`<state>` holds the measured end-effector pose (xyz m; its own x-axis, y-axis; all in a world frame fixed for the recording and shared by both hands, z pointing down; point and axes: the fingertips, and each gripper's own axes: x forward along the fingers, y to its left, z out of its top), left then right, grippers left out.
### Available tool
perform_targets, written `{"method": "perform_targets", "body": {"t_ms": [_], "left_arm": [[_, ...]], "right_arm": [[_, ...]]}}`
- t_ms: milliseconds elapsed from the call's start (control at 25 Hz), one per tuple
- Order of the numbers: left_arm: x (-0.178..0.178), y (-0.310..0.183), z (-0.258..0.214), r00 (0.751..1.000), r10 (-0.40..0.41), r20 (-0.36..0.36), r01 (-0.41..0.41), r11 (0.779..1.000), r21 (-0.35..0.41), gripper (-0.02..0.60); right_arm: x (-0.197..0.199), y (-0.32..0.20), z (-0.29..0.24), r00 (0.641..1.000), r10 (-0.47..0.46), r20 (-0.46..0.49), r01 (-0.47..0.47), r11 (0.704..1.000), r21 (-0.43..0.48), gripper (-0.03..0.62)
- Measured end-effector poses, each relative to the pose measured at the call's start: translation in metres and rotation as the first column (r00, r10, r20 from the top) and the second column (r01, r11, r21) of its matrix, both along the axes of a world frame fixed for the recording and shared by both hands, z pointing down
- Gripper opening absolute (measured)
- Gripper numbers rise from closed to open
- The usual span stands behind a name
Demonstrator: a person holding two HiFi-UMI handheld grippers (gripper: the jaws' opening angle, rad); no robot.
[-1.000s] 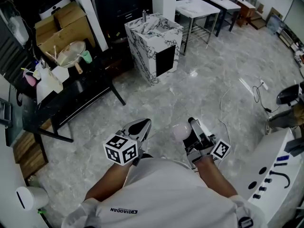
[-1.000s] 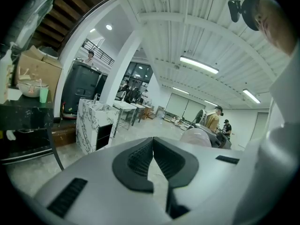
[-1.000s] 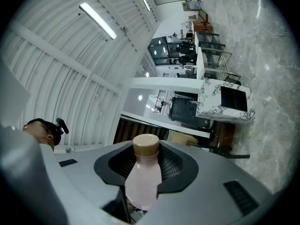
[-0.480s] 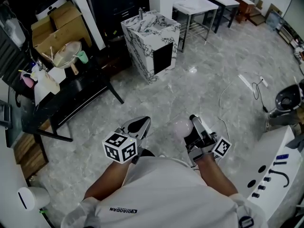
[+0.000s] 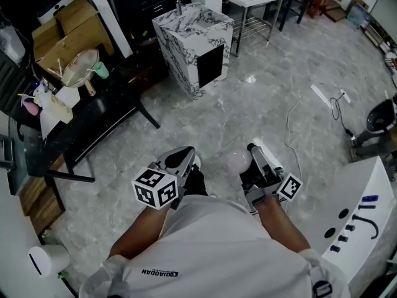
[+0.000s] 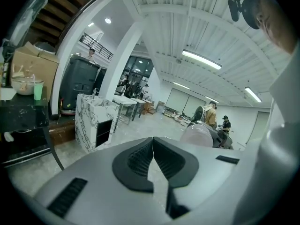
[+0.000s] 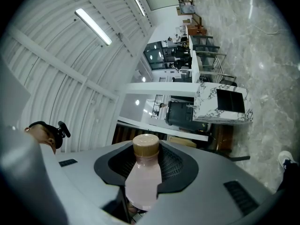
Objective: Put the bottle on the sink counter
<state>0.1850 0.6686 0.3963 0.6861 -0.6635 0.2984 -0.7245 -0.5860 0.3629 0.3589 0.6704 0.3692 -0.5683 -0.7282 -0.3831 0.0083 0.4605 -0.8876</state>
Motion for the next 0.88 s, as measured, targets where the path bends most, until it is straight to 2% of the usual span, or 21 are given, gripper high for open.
{"method": "perform_targets", "body": {"t_ms": [240,520,880], "left_arm": [[0.008,-0.040,0.011,0.999,0.033,-0.018,-0.034,0.999,-0.011,0.015],[-0.015,-0.112,0.020,1.000,0.012,-0.017,-0.013,0.999,-0.045,0.015],[-0.034,-0.220,-0.007,0.999,0.027,-0.041,-0.027,1.000,-0.004,0.015]], "right_arm": [[0.000,-0.037,0.013,1.000,0.015,-0.023,-0.016,0.999,-0.031,0.158],[-0.010,-0.107,0.022,0.999,0.010,-0.046,-0.013,0.997,-0.079,0.158],[-0.033,-0.206,-0.003,0.998,0.015,-0.053,-0.019,0.997,-0.076,0.158]]}}
